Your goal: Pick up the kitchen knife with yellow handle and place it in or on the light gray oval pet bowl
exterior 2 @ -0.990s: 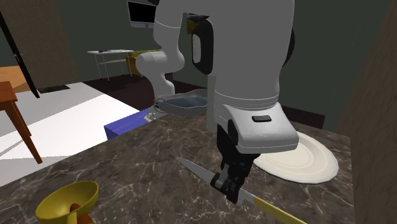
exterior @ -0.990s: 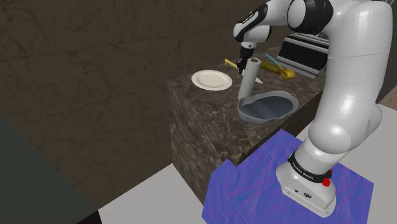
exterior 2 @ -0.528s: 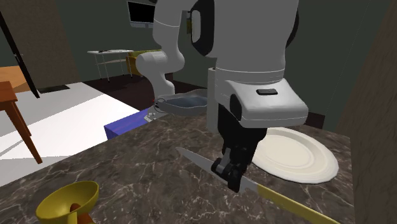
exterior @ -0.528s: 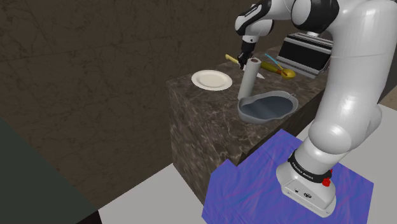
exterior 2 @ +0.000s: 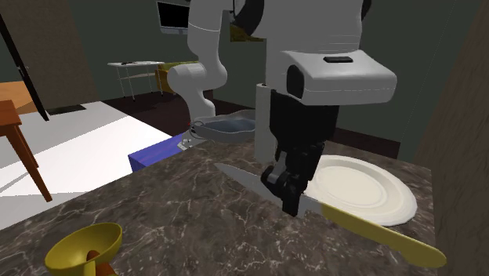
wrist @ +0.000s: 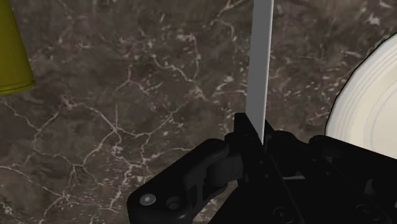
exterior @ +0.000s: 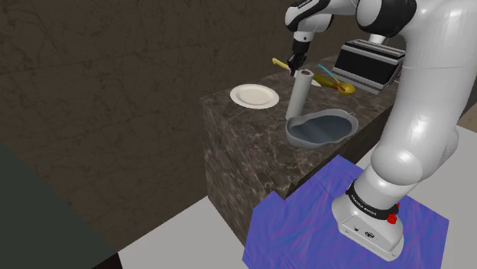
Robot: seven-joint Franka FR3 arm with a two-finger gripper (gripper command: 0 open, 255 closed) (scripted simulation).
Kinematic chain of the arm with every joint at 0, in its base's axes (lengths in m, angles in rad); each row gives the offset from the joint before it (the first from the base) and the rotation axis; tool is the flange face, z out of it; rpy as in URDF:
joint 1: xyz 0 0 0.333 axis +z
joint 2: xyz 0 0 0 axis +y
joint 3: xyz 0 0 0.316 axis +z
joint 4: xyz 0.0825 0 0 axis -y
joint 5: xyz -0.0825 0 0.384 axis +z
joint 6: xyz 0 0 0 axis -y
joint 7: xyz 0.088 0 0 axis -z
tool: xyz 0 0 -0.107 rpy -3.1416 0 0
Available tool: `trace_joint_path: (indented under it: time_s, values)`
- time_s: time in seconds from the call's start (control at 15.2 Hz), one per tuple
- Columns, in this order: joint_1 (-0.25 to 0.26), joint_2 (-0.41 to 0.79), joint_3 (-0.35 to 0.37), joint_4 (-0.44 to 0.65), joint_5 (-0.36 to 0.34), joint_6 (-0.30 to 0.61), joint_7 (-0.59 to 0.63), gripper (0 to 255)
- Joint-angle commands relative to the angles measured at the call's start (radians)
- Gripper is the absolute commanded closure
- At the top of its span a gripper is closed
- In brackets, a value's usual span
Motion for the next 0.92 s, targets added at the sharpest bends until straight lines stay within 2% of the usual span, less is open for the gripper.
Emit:
trace_joint_path:
  time_s: [0.0, 0.86]
  values:
    - [0.0, -0.006, -0.002, 0.018, -0.004, -0.023, 0.003, 255]
    - [-0.001, -0.042, -0.011, 0.145, -0.026, -0.183, 0.02, 255]
